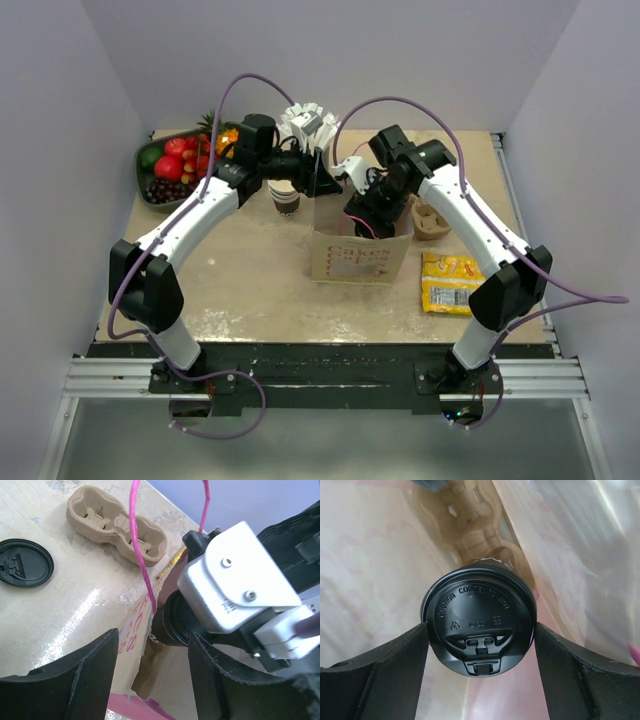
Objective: Pack the takeout coffee
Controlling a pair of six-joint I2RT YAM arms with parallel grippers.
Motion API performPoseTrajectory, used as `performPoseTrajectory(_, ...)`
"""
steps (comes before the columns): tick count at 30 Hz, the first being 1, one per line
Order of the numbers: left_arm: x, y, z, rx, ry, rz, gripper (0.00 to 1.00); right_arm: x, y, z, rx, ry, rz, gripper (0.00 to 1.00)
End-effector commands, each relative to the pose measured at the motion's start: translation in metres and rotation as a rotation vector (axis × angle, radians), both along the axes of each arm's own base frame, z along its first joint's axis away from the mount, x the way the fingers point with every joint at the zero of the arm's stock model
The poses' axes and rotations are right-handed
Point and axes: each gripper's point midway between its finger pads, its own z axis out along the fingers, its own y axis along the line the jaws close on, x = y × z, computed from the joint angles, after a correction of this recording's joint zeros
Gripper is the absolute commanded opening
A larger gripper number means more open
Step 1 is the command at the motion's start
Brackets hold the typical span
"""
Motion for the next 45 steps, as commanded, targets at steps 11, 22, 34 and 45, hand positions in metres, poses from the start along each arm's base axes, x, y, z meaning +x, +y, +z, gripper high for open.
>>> performPoseTrajectory(11, -0.004, 0.003, 0.008, -0.011, -0.032, 0.001, 0.62, -0.001, -0.014, -0.028, -0.079, -0.035, 0.059, 0.53)
performPoseTrajectory(22, -0.001, 0.002, 0.004, -0.001, -0.018, 0.002, 0.62, -0.004, -0.015, -0.063, -0.089, 0.007, 0.054, 0.52)
performPoseTrajectory(34, 0.0, 0.002, 0.001, 0.001, -0.009, 0.001, 0.63, -0.008, -0.018, -0.091, -0.13, 0.051, 0.056, 0.53)
performPoseTrajectory(45, -0.002, 0.002, 0.003, 0.001, -0.011, -0.001, 0.63, -0.022, -0.02, -0.115, -0.185, 0.094, 0.079, 0.55)
